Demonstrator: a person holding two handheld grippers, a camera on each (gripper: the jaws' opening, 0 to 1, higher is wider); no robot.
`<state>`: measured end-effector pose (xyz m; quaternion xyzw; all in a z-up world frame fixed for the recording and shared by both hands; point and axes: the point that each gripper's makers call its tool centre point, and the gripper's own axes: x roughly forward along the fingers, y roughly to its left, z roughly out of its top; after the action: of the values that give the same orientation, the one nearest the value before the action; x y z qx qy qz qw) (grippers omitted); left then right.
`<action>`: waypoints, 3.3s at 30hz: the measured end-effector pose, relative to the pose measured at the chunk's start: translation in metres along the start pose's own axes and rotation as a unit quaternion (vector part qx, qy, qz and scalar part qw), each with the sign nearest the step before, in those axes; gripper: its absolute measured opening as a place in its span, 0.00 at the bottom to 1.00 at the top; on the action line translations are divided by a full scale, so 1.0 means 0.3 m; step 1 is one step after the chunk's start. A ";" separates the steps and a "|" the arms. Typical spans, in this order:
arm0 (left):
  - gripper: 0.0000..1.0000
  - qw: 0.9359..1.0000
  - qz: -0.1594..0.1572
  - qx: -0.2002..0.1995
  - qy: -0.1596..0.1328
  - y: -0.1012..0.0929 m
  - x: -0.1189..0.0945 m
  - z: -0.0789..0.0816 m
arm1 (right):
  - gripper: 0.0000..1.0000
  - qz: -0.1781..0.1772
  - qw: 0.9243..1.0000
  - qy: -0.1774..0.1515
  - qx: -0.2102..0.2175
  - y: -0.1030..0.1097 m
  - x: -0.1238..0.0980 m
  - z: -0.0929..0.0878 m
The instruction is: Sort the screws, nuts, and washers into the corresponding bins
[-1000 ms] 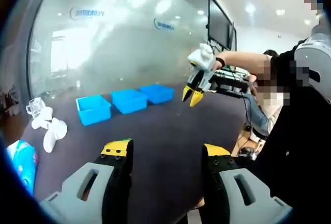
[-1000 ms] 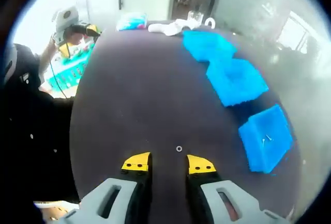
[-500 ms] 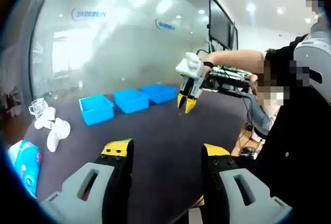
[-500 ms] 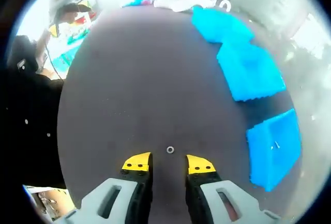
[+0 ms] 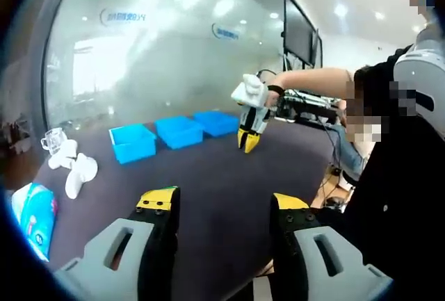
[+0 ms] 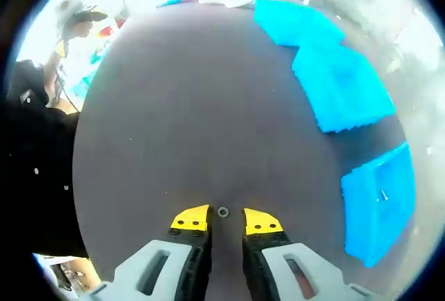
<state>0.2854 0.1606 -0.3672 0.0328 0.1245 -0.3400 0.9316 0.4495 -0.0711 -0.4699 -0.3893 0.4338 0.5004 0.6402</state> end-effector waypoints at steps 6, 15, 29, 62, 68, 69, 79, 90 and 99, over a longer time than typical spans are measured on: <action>0.50 1.000 0.002 0.000 0.000 -0.001 -0.002 0.000 | 0.04 0.019 1.000 0.002 0.009 0.026 0.004 -0.002; 0.50 1.000 0.003 0.001 -0.003 -0.007 -0.006 0.008 | 0.01 0.016 1.000 0.004 -0.003 0.036 0.000 -0.002; 0.50 1.000 0.004 0.003 -0.010 -0.010 -0.006 0.027 | 0.00 0.006 0.999 -0.038 0.021 0.034 -0.059 -0.011; 0.50 1.000 0.001 0.001 -0.008 -0.023 0.006 0.025 | 0.01 0.040 0.998 0.009 -0.042 0.068 -0.003 -0.025; 0.50 1.000 0.003 0.003 -0.009 -0.024 0.001 0.029 | 0.01 0.031 0.998 0.012 -0.055 0.075 -0.010 -0.025; 0.50 1.000 0.002 0.002 -0.010 -0.025 0.000 0.032 | 0.01 0.030 0.998 0.011 -0.055 0.078 -0.014 -0.025; 0.50 1.000 0.012 0.001 -0.022 -0.008 -0.015 0.048 | 0.01 -0.005 0.994 -0.097 -0.042 0.116 -0.123 0.069; 0.50 0.999 0.027 -0.005 -0.042 0.017 -0.036 0.070 | 0.01 -0.113 0.948 -0.297 0.004 0.179 -0.296 0.175; 0.50 0.998 0.035 -0.004 -0.051 0.025 -0.047 0.091 | 0.01 -0.210 0.903 -0.374 0.034 0.165 -0.343 0.168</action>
<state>0.2855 0.1711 -0.3375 0.0155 0.0770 -0.3081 0.9481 0.3968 -0.0456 -0.3596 -0.2334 0.0873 0.4479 0.8587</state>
